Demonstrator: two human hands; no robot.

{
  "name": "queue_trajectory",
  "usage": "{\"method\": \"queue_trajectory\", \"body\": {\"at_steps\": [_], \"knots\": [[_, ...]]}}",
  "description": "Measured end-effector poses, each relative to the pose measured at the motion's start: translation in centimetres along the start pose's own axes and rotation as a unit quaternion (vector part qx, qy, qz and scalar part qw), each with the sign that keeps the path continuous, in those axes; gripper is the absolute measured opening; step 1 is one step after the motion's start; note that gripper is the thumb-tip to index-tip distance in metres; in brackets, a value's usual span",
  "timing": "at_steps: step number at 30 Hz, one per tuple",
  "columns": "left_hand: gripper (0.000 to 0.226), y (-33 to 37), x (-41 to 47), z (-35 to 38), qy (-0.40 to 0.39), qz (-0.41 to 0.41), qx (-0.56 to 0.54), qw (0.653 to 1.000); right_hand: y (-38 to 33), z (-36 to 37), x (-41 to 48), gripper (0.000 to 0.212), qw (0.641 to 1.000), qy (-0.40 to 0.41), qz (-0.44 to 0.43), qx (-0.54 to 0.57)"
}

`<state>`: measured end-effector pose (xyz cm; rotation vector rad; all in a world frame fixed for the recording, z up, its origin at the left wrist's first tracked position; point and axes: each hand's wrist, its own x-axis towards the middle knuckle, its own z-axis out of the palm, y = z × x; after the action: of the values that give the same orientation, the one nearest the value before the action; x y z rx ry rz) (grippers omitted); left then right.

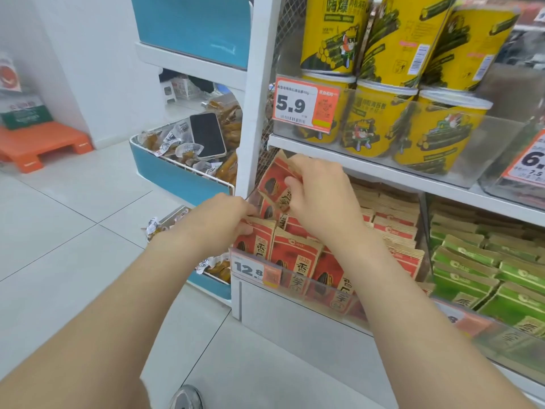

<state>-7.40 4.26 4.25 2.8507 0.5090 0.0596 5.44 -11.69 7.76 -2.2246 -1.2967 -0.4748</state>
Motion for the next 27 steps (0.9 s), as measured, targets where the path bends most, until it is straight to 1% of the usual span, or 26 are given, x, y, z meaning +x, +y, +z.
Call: {"method": "queue_trajectory", "body": {"at_steps": [3, 5, 6, 7, 10, 12, 14, 16, 18, 20, 22, 23, 24, 25, 27], "knots": [[0.028, -0.3, 0.4, 0.0, 0.027, -0.007, 0.034, 0.999, -0.7, 0.2, 0.2, 0.016, 0.997, -0.064, -0.027, -0.024], [0.026, -0.1, 0.6, -0.1, 0.04, -0.002, 0.062, 0.997, -0.9, 0.8, 0.3, 0.007, 0.996, -0.092, -0.011, -0.001], [0.023, 0.0, 0.6, -0.1, 0.044, 0.005, 0.078, 0.996, -1.0, 1.1, 0.4, 0.006, 0.995, -0.093, 0.007, 0.017], [0.021, 0.0, 0.6, -0.2, 0.048, 0.013, 0.098, 0.994, -1.1, 1.2, 0.6, 0.008, 0.996, -0.087, 0.02, 0.032], [0.02, 0.3, 0.4, -0.6, 0.068, 0.046, 0.164, 0.983, -1.4, 1.6, 1.4, 0.013, 0.997, -0.06, 0.035, 0.036], [0.02, 0.4, 0.3, -0.7, 0.083, 0.055, 0.181, 0.978, -1.6, 2.0, 1.5, 0.018, 0.995, -0.09, 0.04, 0.034], [0.022, 0.4, 0.1, -0.8, 0.084, 0.033, 0.141, 0.986, -1.4, 2.7, 1.4, 0.024, 0.984, -0.169, 0.058, 0.018], [0.028, 0.3, -0.3, -0.8, 0.092, 0.001, 0.068, 0.993, -1.2, 3.2, 1.4, 0.031, 0.966, -0.244, 0.086, -0.014], [0.042, 0.3, -0.6, -0.5, 0.119, 0.002, -0.009, 0.993, -1.0, 3.1, 1.7, 0.034, 0.952, -0.288, 0.105, -0.018], [0.059, 0.5, -0.9, -0.3, 0.137, 0.026, -0.068, 0.988, -1.0, 2.8, 1.9, 0.034, 0.946, -0.307, 0.104, -0.013], [0.077, 0.8, -0.9, 0.0, 0.102, 0.035, -0.081, 0.991, -1.2, 2.6, 1.9, 0.035, 0.945, -0.308, 0.108, 0.007], [0.083, 0.9, -0.8, 0.3, 0.076, 0.037, -0.08, 0.993, -1.2, 2.7, 1.8, 0.036, 0.948, -0.297, 0.115, 0.016], [0.084, 1.1, -0.6, 0.6, 0.055, 0.039, -0.066, 0.996, -1.0, 2.8, 1.7, 0.035, 0.953, -0.273, 0.127, 0.03], [0.081, 1.1, -0.4, 0.8, 0.044, 0.042, -0.044, 0.997, -0.7, 3.0, 1.7, 0.034, 0.961, -0.23, 0.142, 0.053], [0.073, 0.9, 0.1, 1.2, 0.041, 0.052, 0.003, 0.998, 0.1, 3.3, 1.9, 0.032, 0.973, -0.117, 0.179, 0.09]]}}
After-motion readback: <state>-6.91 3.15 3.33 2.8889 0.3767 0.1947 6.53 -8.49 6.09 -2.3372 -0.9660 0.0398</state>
